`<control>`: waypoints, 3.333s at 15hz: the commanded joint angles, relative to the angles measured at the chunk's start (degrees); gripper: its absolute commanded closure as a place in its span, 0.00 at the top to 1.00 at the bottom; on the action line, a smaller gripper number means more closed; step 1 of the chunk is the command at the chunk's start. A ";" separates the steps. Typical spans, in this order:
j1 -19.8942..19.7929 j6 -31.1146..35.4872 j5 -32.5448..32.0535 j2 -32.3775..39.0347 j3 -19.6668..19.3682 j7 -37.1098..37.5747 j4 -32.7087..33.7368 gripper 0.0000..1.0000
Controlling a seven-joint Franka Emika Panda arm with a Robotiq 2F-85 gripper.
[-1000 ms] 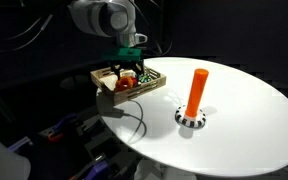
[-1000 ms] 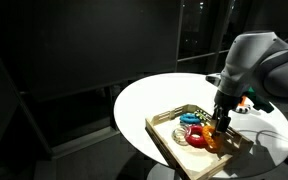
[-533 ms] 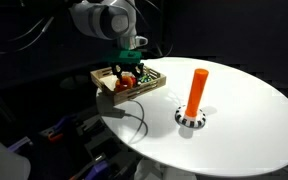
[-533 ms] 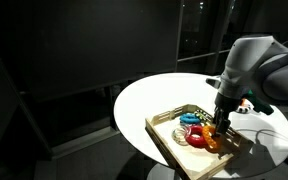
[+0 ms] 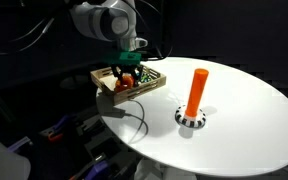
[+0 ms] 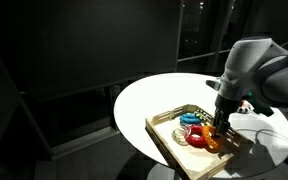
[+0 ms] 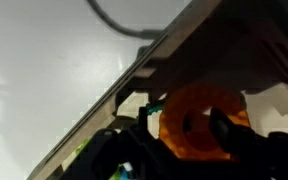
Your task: Remove the orange circular object from the box
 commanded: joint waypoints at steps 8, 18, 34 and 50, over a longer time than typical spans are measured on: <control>-2.02 2.48 -0.42 -0.43 1.29 -0.42 -0.17 0.02; -7.74 1.51 8.36 -6.43 5.94 -6.02 -1.62 0.05; -8.80 -10.81 1.74 -14.18 -7.59 1.74 -3.33 0.04; -8.78 -15.57 -5.64 -3.09 -10.59 7.83 -0.62 0.05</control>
